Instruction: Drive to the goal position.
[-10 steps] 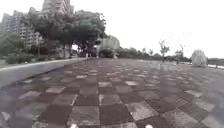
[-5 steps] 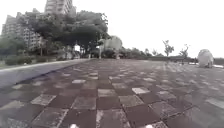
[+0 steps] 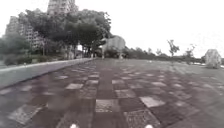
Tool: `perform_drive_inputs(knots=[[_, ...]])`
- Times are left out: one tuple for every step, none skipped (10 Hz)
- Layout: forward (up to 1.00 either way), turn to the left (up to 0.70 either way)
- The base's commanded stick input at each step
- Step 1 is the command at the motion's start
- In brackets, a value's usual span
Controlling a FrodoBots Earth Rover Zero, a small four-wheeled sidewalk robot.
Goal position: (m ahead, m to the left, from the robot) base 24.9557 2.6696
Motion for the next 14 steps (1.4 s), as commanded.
perform_drive_inputs(knots=[[1.0, 0.0], [1.0, 0.0], [1.0, 0.0], [1.0, 0.0], [1.0, 0.0], [1.0, 0.0], [1.0, 0.0], [1.0, 0.0], [1.0, -0.4], [1.0, -0.4], [1.0, -0.4], [1.0, -0.4], [1.0, -0.4], [1.0, -0.35]])
